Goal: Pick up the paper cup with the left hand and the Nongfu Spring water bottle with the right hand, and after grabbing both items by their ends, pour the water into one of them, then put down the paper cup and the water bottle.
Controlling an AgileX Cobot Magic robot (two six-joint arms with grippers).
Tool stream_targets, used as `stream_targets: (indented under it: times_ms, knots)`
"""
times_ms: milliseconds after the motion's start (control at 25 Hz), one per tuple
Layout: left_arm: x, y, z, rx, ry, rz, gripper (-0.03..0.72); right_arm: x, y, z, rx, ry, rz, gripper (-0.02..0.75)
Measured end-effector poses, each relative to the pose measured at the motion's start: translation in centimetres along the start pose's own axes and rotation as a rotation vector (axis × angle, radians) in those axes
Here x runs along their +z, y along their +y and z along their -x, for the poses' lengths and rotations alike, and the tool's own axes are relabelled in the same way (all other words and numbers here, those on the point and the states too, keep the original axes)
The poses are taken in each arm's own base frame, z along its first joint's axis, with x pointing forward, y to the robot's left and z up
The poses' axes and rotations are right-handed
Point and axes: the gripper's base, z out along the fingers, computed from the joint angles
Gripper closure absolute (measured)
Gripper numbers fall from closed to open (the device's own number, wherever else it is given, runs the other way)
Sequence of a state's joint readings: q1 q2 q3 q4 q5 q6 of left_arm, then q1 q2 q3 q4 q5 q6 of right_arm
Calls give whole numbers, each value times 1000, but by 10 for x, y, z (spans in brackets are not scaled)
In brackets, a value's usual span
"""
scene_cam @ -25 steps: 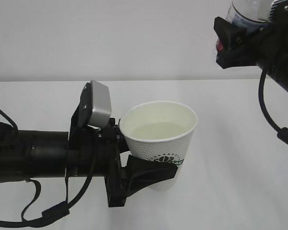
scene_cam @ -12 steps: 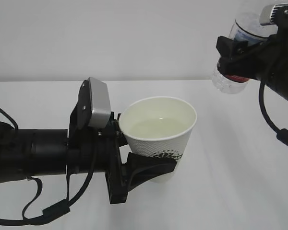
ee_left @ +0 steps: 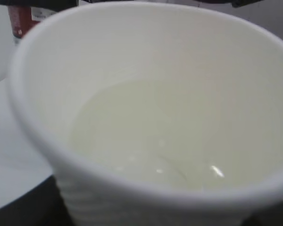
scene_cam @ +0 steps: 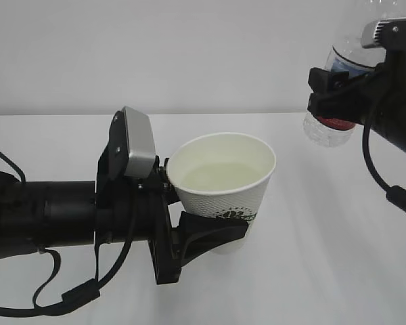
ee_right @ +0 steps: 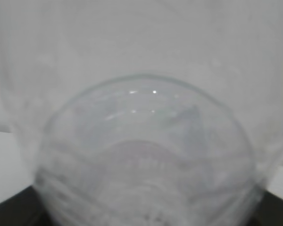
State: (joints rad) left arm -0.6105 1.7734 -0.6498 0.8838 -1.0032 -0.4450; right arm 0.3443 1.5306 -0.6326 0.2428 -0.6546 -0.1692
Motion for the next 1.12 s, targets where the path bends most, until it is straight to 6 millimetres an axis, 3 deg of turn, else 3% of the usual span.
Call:
stream_targets:
  times_ms: [480, 1120]
  knots:
    - [0, 0, 0, -2, 0, 3, 194, 20, -4, -35, -11, 80, -51, 244]
    - [0, 1, 0, -3, -1, 6, 195, 28, -59, -53, -23, 124, -167, 244]
